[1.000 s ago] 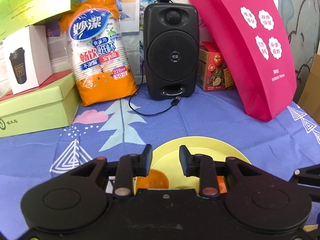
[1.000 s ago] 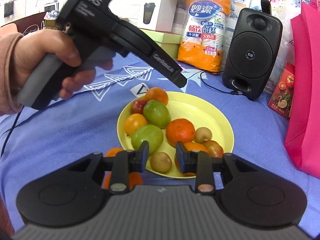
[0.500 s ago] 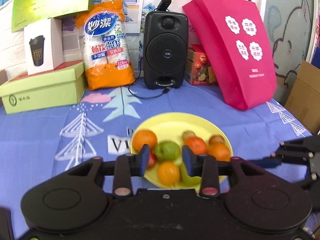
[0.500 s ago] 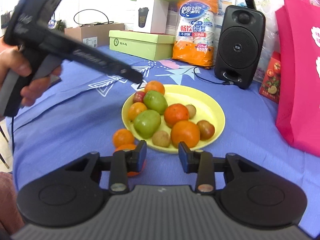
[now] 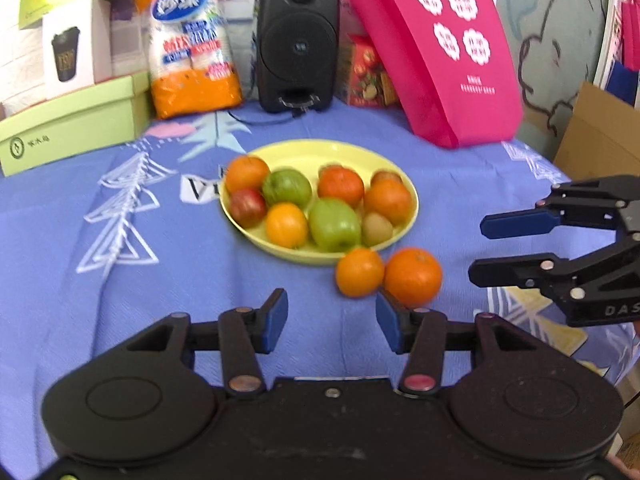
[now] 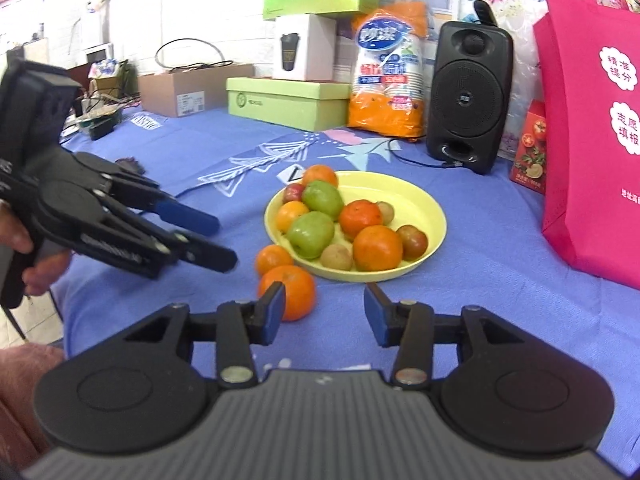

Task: Organize fruits
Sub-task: 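Withdraw both tools toward the last two oranges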

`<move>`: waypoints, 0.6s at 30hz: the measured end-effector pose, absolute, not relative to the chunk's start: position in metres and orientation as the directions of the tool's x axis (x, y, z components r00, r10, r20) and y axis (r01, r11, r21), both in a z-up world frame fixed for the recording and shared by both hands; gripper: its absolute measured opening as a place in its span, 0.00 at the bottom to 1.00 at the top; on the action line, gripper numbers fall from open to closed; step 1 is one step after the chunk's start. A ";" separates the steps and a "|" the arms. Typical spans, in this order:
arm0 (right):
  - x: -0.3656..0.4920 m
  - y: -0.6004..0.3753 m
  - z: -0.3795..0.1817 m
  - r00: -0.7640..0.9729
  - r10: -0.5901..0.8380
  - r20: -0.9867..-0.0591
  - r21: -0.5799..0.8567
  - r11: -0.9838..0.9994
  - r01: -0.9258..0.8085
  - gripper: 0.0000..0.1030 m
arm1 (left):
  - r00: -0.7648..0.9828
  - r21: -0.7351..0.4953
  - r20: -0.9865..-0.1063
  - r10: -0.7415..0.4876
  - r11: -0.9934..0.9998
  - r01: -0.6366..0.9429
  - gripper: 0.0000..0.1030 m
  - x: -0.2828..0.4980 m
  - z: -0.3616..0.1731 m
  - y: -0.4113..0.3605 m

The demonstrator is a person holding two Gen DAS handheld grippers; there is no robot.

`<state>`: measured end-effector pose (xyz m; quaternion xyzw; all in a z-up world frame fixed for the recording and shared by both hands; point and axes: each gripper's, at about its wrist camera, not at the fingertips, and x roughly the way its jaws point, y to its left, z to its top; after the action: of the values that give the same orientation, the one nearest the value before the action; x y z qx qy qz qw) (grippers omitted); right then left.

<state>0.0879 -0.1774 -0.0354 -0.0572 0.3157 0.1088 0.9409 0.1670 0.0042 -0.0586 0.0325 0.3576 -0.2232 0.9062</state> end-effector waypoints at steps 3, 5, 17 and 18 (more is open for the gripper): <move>0.085 -0.175 -0.041 0.760 0.164 -0.629 -0.043 0.969 -0.245 0.42 | 0.631 -0.106 -0.678 -0.378 0.899 0.425 0.48 0.171 -0.067 -0.001; 0.083 -0.175 -0.045 0.751 0.162 -0.640 -0.040 0.969 -0.243 0.42 | 0.632 -0.106 -0.677 -0.377 0.900 0.424 0.48 0.172 -0.070 -0.003; 0.092 -0.162 -0.063 0.713 0.186 -0.676 -0.039 0.957 -0.287 0.43 | 0.628 -0.120 -0.682 -0.375 0.905 0.409 0.52 0.194 -0.072 -0.010; 0.093 -0.161 -0.064 0.712 0.189 -0.677 -0.037 0.957 -0.289 0.43 | 0.627 -0.122 -0.683 -0.375 0.905 0.408 0.53 0.195 -0.072 -0.010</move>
<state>0.0931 -0.1610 -0.0637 -0.0703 0.3570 0.1295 0.9224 0.1951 -0.0101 -0.0720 0.0222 0.3734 -0.2173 0.9016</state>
